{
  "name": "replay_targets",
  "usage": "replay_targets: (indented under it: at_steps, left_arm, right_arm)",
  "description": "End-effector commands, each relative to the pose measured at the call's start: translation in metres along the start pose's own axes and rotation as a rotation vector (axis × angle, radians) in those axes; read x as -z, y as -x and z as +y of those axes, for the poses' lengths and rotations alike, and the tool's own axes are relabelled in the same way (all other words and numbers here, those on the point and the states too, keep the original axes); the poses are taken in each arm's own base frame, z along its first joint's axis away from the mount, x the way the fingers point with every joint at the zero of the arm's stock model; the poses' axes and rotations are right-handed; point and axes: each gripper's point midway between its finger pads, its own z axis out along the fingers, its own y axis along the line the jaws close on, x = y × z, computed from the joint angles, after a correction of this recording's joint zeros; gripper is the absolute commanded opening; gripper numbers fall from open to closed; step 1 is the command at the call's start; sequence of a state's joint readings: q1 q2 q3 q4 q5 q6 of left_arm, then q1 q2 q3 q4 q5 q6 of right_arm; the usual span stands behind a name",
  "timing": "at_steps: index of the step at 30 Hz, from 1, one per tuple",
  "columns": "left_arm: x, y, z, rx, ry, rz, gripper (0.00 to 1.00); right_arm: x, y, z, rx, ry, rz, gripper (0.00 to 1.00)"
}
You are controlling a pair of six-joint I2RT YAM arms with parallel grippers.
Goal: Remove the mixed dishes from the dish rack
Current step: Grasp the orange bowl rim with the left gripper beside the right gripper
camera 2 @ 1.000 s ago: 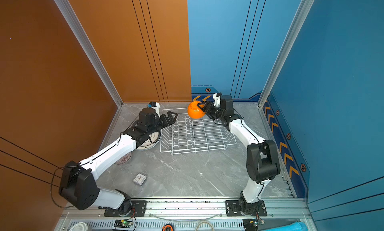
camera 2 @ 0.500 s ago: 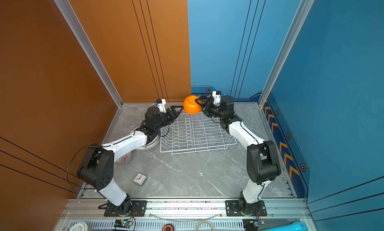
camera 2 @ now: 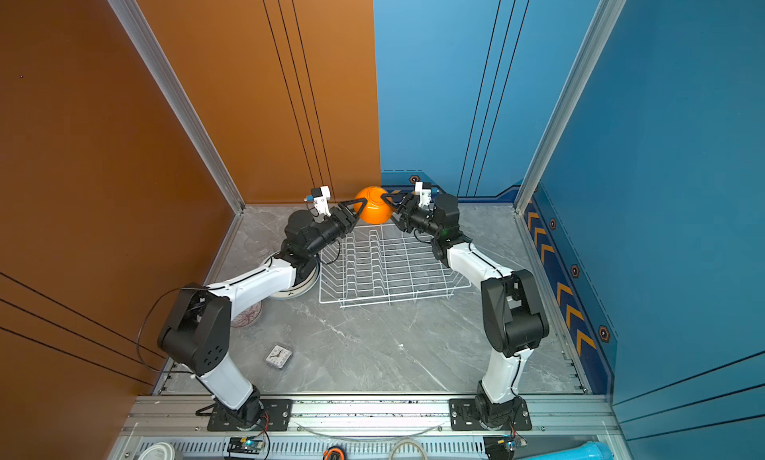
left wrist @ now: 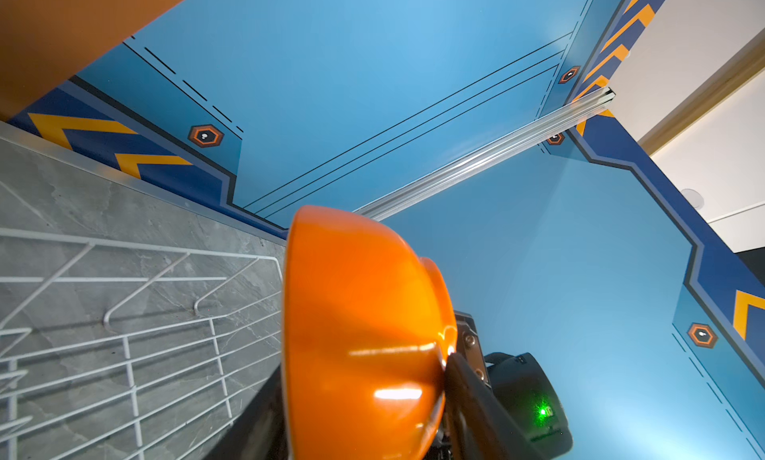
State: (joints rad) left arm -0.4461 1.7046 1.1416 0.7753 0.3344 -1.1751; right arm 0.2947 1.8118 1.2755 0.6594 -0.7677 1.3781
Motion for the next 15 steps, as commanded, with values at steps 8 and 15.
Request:
replay_targets:
  at_steps: [8, 15]
  left_arm:
    - [-0.016, 0.001, -0.035, -0.028, -0.131, 0.04, 0.22]
    - [-0.023, -0.007, -0.027, 0.008, -0.139, 0.055, 0.0]
  right_arm:
    - [-0.011, -0.012, 0.021, -0.035, 0.148, 0.069, 0.4]
    - [-0.011, -0.014, 0.016, -0.072, 0.176, 0.069, 0.44]
